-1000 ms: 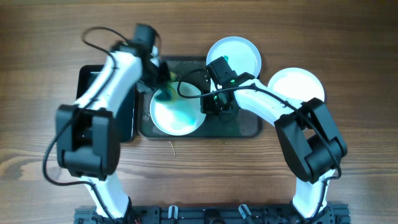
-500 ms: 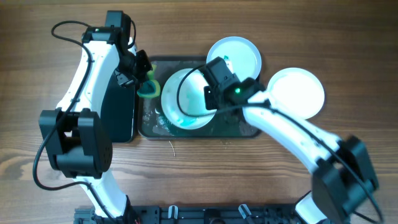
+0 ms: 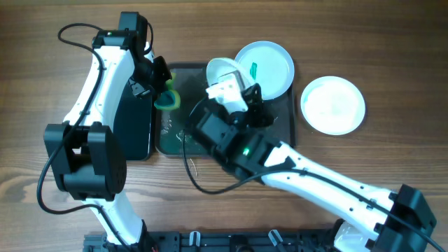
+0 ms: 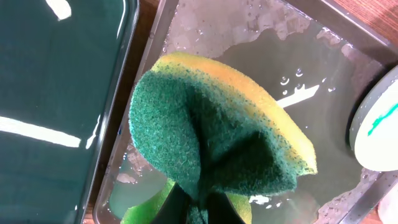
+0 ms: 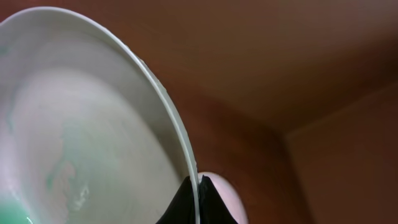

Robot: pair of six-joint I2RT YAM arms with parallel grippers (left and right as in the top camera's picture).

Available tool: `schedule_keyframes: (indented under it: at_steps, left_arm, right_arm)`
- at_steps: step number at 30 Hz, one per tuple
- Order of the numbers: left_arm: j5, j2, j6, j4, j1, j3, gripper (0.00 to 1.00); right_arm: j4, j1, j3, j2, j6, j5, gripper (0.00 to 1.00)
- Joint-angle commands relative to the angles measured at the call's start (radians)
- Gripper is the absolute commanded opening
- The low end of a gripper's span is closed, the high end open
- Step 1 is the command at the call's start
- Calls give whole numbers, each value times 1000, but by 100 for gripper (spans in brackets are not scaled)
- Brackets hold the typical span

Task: Clean dirty plates on tray and stack at the side
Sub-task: 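Lift the scrubbed white plate off the tray with the right gripper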

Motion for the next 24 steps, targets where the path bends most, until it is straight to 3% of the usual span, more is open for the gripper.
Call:
schedule_keyframes:
  at_steps: [1, 4, 7, 13, 15, 19, 22, 24]
  left_arm:
    - [0, -1, -10, 3, -4, 10, 4]
    - [0, -1, -10, 3, -4, 10, 4]
    - [-7, -1, -10, 6, -4, 10, 4]
    - [-7, -1, -10, 10, -4, 10, 4]
    - [-7, -1, -10, 11, -5, 10, 4]
    - [-7, -1, -10, 11, -6, 10, 4]
    - [-7, -1, -10, 11, -6, 10, 4]
    - [-7, -1, -10, 11, -6, 10, 4]
  right_arm:
    - [100, 33, 6, -25, -193, 261, 4]
    - [222, 46, 6, -25, -349, 282, 4]
    - [298, 46, 6, -25, -416, 282, 4]
    - [309, 45, 3, -24, -411, 253, 4]
    - [290, 44, -2, -24, -406, 130, 4]
    - [183, 32, -9, -24, -198, -64, 4]
    - [19, -16, -9, -25, 92, -377, 4]
    - [-35, -69, -8, -27, 211, -545, 4]
